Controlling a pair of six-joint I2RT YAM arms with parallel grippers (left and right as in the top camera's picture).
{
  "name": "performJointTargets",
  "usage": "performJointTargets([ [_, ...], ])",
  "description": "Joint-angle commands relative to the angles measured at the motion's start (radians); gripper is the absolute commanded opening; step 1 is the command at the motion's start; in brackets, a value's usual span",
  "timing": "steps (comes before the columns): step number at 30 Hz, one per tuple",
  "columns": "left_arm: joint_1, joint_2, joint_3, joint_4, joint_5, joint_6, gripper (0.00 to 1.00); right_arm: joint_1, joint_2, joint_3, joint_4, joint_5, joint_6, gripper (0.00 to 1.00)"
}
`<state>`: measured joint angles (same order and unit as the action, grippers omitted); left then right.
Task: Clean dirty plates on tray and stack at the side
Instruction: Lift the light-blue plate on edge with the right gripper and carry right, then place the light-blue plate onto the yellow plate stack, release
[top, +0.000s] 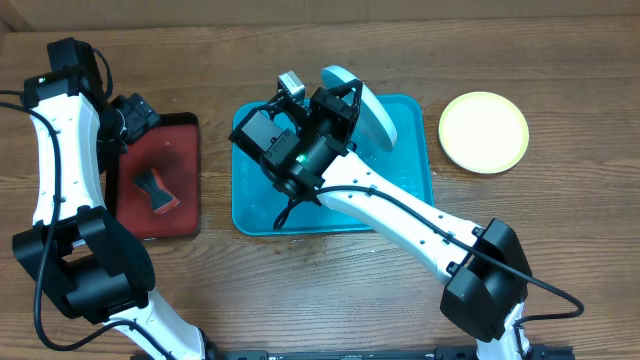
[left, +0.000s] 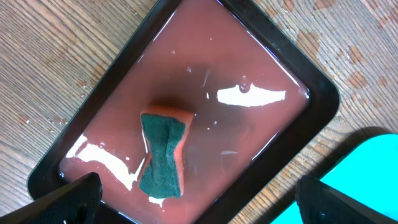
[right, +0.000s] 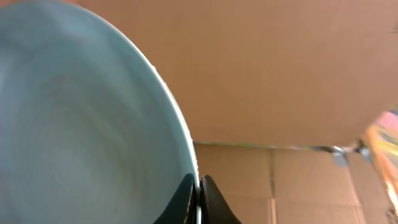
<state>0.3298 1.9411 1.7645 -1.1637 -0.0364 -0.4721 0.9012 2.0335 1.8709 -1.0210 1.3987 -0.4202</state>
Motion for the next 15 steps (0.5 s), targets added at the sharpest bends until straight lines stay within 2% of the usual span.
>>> performJointTargets([
  [1, 0.003, -0.012, 0.016, -0.002, 0.011, -0.003, 1.0, -0.04, -0.044, 0.029, -0.007, -0.251, 0.066, 0.04],
  [6, 0.003, -0.012, 0.016, -0.002, 0.011, -0.003, 1.0, -0.245, -0.043, 0.026, 0.002, -0.886, 0.137, 0.04],
  [11, 0.003, -0.012, 0.016, -0.002, 0.011, -0.003, 1.0, -0.491, -0.044, 0.027, 0.001, -1.107, 0.376, 0.04],
  [15, 0.003, -0.012, 0.016, -0.002, 0.011, -0.003, 1.0, -0.697, -0.044, 0.027, -0.035, -1.294, 0.429, 0.04],
])
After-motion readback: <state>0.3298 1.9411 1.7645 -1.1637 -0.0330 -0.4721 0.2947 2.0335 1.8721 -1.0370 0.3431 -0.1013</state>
